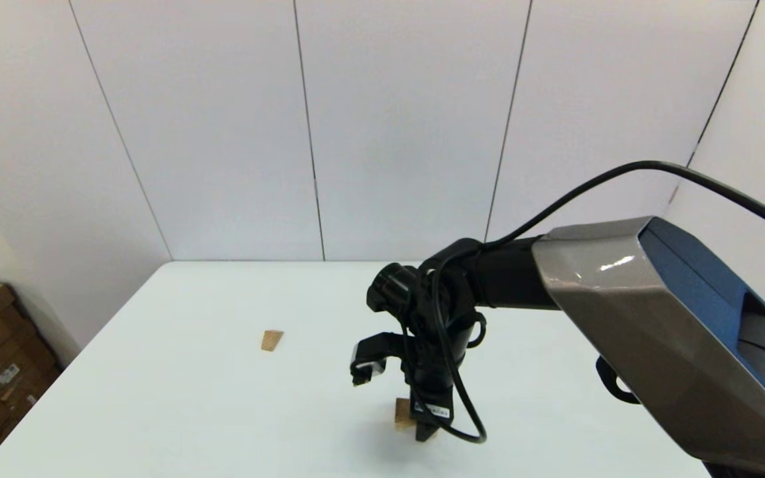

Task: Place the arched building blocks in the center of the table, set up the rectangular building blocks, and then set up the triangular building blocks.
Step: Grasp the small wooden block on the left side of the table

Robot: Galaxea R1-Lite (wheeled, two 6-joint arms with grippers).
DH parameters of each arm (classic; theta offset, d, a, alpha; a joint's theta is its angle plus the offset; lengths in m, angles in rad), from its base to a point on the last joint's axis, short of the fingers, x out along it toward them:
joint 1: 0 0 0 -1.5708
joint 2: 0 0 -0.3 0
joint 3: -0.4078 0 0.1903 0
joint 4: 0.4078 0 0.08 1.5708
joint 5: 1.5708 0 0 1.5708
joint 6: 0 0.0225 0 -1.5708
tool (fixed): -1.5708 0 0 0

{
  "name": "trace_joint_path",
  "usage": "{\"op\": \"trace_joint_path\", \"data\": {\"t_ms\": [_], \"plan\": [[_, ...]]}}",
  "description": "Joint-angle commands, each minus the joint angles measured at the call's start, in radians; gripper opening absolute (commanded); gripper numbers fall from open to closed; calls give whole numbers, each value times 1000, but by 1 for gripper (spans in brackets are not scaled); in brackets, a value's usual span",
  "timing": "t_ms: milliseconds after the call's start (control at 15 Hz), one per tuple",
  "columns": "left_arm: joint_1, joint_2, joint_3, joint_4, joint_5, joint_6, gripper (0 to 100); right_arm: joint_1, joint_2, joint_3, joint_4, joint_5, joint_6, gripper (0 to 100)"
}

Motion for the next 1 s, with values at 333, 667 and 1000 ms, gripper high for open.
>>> {"op": "trace_joint_path", "data": {"t_ms": [333, 667, 1000], "plan": [[0, 1, 0, 0, 0, -1, 100, -76, -364, 15, 79, -6, 123, 100], [0, 1, 0, 0, 0, -1, 100, -136, -762, 313, 78, -7, 141, 100], [0, 1, 0, 0, 0, -2, 100, -301, -1107, 609, 75, 0, 138, 100]]}}
